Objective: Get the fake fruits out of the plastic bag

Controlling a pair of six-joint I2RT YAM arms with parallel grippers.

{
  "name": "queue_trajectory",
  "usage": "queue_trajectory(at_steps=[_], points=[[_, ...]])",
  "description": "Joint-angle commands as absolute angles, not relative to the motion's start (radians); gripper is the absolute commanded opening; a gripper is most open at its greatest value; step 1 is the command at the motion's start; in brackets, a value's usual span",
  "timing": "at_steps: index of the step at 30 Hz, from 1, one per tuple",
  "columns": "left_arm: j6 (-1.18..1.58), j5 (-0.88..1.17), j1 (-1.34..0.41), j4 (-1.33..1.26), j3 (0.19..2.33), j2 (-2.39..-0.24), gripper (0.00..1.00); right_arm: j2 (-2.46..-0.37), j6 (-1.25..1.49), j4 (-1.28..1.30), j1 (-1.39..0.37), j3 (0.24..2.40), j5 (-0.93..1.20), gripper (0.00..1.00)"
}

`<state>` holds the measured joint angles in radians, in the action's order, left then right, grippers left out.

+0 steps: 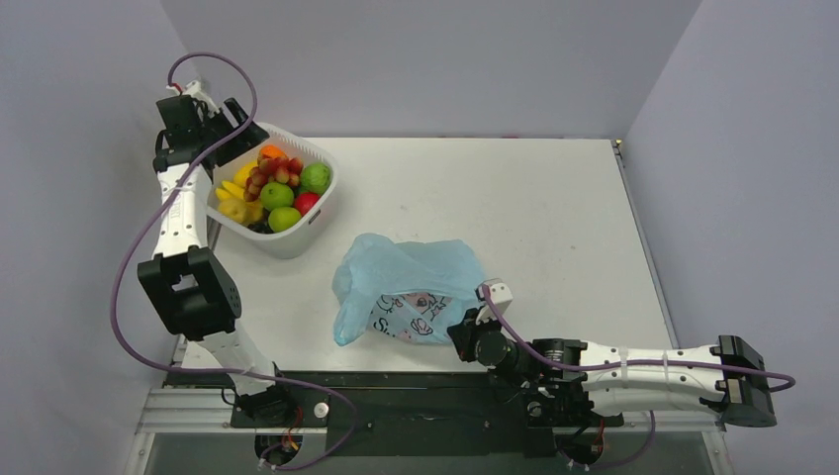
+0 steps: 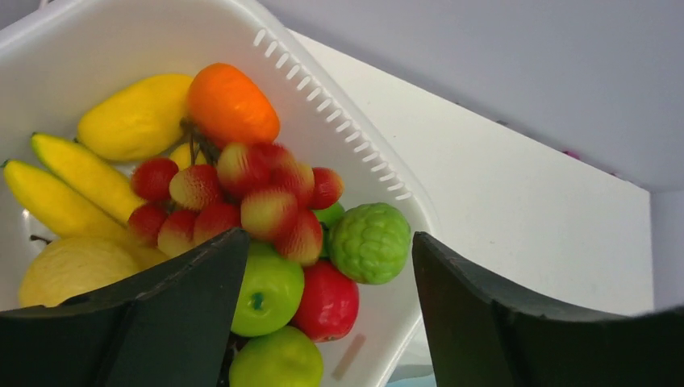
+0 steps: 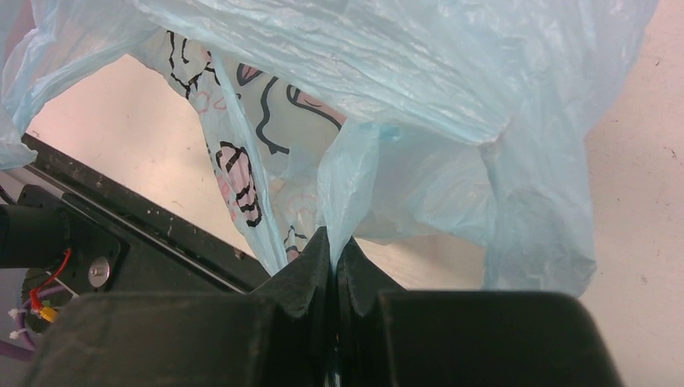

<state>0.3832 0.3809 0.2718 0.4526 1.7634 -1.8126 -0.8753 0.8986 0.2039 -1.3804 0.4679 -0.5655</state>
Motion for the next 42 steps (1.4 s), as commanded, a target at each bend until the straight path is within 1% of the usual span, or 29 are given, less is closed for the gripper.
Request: queue_trajectory(at_steps=[1,3,5,10,14,16,17,18,19,24,28,31,34,36,39,42], points=[[0.342,0.269,0.277,0.444,1.713,-1.684,0.75,-0.878,0.885,0.19,-1.372,0.509,-0.564,0.0],[0.338,0.273,0.276,0.455,1.689,-1.65,0.76,-0.877,0.885,0.187,-1.371,0.512,-0.562,0.0],[0.356,0.322,0.267,0.442,1.638,-1.598,0.76,-0.879,0.88,0.18,-1.372,0.511,-0.559,0.0],[0.401,0.489,0.178,0.367,1.427,-1.415,0.76,-0.89,0.869,0.176,-1.371,0.525,-0.556,0.0],[0.365,0.554,0.034,0.436,1.389,-1.333,0.75,-0.898,0.859,0.172,-1.372,0.531,-0.552,0.0],[0.352,0.559,-0.104,0.446,1.358,-1.285,0.75,-0.903,0.856,0.176,-1.372,0.532,-0.554,0.0],[0.348,0.561,-0.136,0.452,1.337,-1.255,0.75,-0.903,0.856,0.179,-1.372,0.533,-0.555,0.0],[0.344,0.558,-0.203,0.462,1.32,-1.238,0.75,-0.903,0.856,0.181,-1.37,0.535,-0.555,0.0],[0.342,0.551,-0.235,0.467,1.297,-1.209,0.75,-0.903,0.857,0.181,-1.371,0.536,-0.557,0.0],[0.354,0.497,-0.502,0.433,1.165,-1.081,0.74,-0.91,0.865,0.173,-1.372,0.53,-0.555,0.0],[0.381,0.47,-0.66,0.412,1.038,-0.97,0.73,-0.905,0.871,0.175,-1.373,0.529,-0.555,0.0],[0.424,0.471,-0.751,0.315,0.94,-0.87,0.73,-0.907,0.872,0.174,-1.372,0.529,-0.564,0.0],[0.483,0.446,-0.878,0.196,0.794,-0.808,0.73,-0.91,0.873,0.176,-1.371,0.532,-0.563,0.0],[0.491,0.368,-0.968,0.151,0.743,-0.806,0.73,-0.91,0.875,0.178,-1.371,0.534,-0.558,0.0],[0.472,0.233,-1.095,0.135,0.735,-0.846,0.72,-0.904,0.886,0.187,-1.373,0.53,-0.554,0.0],[0.463,0.135,-1.145,0.118,0.758,-0.938,0.69,-0.895,0.892,0.187,-1.373,0.517,-0.551,0.0]])
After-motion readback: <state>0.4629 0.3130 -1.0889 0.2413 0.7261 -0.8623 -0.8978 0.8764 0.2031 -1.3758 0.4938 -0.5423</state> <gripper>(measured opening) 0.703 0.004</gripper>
